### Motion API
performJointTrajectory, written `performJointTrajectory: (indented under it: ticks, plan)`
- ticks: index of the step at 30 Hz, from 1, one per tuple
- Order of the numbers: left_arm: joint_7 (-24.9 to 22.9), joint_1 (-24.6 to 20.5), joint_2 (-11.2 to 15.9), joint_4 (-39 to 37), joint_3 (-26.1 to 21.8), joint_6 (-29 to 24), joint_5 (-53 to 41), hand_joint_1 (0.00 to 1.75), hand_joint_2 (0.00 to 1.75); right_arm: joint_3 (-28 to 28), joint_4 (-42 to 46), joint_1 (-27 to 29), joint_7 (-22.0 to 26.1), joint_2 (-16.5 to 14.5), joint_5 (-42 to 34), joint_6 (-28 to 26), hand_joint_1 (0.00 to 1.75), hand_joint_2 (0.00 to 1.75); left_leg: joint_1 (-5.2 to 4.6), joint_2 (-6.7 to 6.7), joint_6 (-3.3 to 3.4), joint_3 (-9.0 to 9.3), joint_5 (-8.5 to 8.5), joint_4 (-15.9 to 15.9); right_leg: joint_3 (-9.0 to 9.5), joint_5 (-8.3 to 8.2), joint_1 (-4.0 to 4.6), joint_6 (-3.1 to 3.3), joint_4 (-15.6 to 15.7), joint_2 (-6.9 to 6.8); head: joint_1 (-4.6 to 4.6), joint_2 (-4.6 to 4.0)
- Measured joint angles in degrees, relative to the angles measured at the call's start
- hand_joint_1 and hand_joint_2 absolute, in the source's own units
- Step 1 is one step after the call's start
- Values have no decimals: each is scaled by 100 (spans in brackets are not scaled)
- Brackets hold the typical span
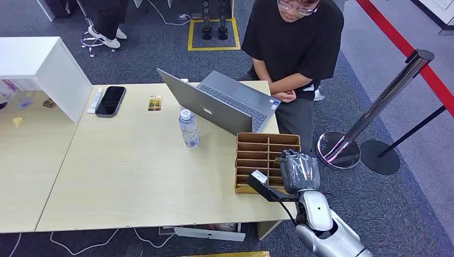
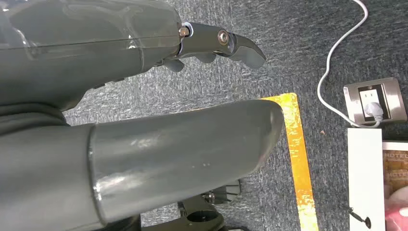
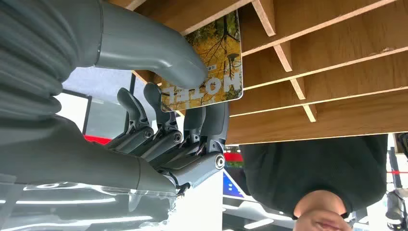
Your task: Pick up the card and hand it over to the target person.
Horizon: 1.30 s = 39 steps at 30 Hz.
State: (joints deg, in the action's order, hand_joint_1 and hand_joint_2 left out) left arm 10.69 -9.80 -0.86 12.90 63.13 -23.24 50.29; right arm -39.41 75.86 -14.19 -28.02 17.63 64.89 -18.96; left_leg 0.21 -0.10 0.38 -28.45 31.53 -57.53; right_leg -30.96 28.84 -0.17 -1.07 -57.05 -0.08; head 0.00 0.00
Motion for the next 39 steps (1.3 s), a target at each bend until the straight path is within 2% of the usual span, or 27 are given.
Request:
performJointTrajectory:
  ticks: [19, 28, 39]
  plan:
    - [13, -11, 5, 0, -35, 14, -8, 0, 0, 58, 187, -22, -34, 57, -24, -40, 144, 175, -1, -2, -1, 1, -3, 2, 0, -2, -1, -1, 1, -2, 0, 0]
    - [47, 20, -9, 0, -108, 3, 13, 0, 0, 352, 1178, -67, -115, 304, 37, -218, 142, 175, -5, 1, 0, -7, 3, -8, -10, 3, -4, -2, -11, 1, 0, 0]
    - [92, 56, -26, -3, -184, -6, 38, 0, 0, 734, 2334, -54, -230, 528, 251, -191, 143, 175, -6, 0, 0, -13, 4, -12, -16, 6, -6, -1, -17, -1, 0, 0]
